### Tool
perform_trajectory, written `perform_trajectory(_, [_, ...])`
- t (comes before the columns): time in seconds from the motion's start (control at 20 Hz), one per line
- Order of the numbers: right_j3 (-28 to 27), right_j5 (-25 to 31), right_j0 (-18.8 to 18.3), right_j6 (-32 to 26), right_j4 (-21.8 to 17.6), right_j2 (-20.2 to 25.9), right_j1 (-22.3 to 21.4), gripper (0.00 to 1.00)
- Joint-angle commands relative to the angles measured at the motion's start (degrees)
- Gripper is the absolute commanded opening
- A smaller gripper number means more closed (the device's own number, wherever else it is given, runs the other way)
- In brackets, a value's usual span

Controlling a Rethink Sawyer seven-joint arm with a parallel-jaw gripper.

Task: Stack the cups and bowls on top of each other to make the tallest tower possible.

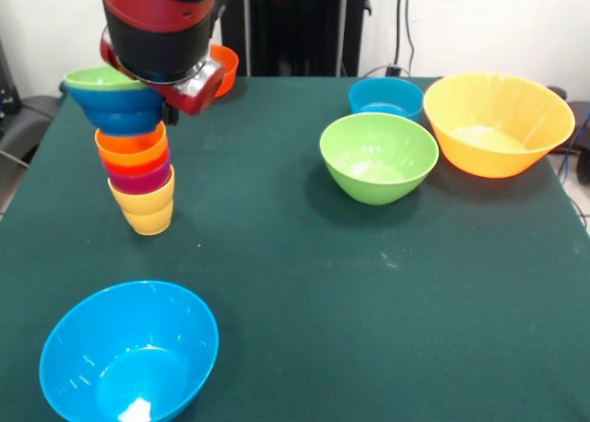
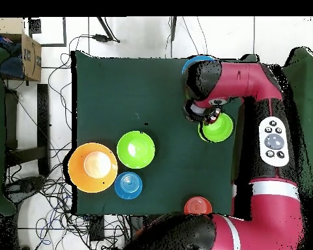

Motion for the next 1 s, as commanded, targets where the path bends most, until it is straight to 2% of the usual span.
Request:
perform_trajectory(0.05, [-4.93, 6.56, 1.73, -15.02, -0.57, 4.8, 3.37, 0.0])
perform_trajectory(0.2, [-5.83, 7.53, 1.85, -15.43, -0.47, 4.76, 3.96, 0.0])
perform_trajectory(1.0, [-1.14, 9.9, 1.32, -15.11, 0.95, 3.92, 2.03, 0.0])
